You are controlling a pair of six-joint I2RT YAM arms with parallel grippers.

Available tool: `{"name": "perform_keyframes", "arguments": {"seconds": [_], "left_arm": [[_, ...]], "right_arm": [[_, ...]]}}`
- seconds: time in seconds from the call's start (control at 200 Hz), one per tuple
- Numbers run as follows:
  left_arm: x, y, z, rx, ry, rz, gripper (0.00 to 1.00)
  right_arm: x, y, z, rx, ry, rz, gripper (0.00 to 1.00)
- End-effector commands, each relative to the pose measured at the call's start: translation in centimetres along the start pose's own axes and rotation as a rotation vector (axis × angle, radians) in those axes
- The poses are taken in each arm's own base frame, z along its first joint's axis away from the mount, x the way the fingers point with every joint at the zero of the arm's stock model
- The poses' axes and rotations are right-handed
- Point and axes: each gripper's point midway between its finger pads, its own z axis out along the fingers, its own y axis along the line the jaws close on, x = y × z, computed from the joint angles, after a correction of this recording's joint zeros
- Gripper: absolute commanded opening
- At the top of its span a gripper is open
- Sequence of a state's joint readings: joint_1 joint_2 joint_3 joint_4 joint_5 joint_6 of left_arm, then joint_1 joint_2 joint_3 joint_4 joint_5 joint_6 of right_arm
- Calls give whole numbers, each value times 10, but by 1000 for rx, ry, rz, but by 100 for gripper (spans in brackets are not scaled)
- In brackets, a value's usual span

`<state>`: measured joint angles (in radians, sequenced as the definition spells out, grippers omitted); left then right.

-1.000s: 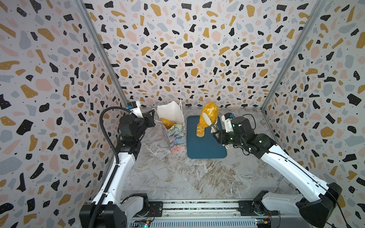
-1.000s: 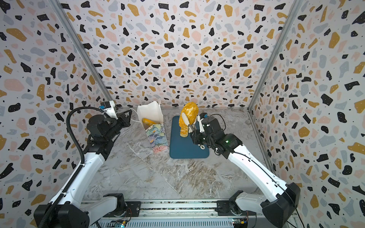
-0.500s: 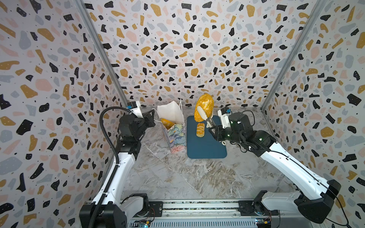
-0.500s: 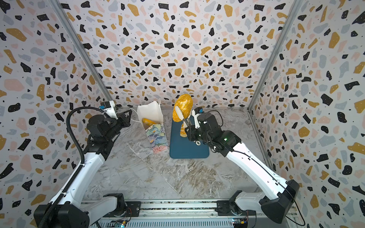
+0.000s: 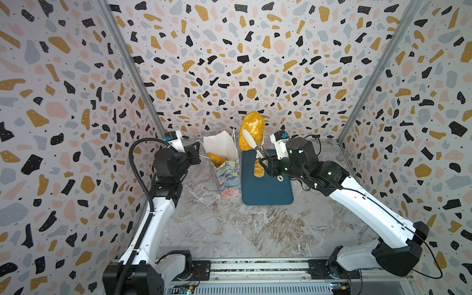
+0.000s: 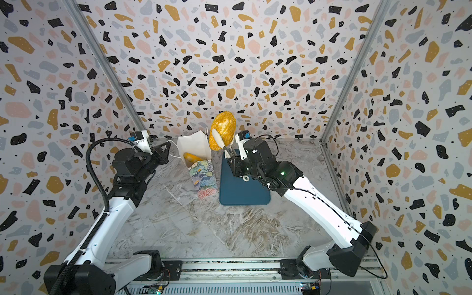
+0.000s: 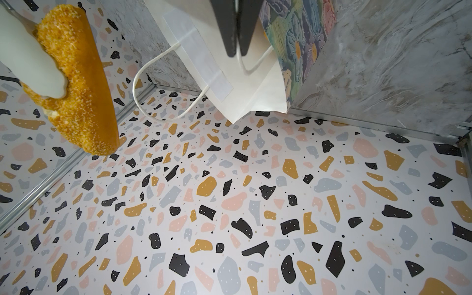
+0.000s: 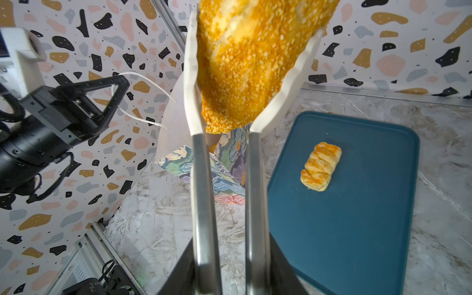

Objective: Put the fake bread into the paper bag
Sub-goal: 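Lift the sugar-coated bread in the tongs and carry it toward the bag, then lower the bread into the bag opening and open the tongs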

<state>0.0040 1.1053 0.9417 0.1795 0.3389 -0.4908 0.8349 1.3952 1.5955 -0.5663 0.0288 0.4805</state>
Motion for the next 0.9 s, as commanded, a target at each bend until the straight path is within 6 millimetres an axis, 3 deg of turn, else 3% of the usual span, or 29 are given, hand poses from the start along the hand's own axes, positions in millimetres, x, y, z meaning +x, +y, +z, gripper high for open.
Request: {"name": "perform_keyframes", "arguments": {"seconds": [0.0, 0.31, 0.541, 0.896], "left_arm": [[-16, -15, -6, 50, -54, 31, 0], [-16, -17, -5, 62, -52, 28, 0], [-16, -18, -6, 63, -54, 30, 0], [-18, -19, -7, 64, -59, 32, 0]], "right_arm": [[-39, 21, -21, -40, -121, -38, 21], [-47, 52, -11, -67, -118, -95, 21], [-44, 76, 9, -51, -89, -168, 21], [-31, 85, 43, 33, -27, -246, 21]]}}
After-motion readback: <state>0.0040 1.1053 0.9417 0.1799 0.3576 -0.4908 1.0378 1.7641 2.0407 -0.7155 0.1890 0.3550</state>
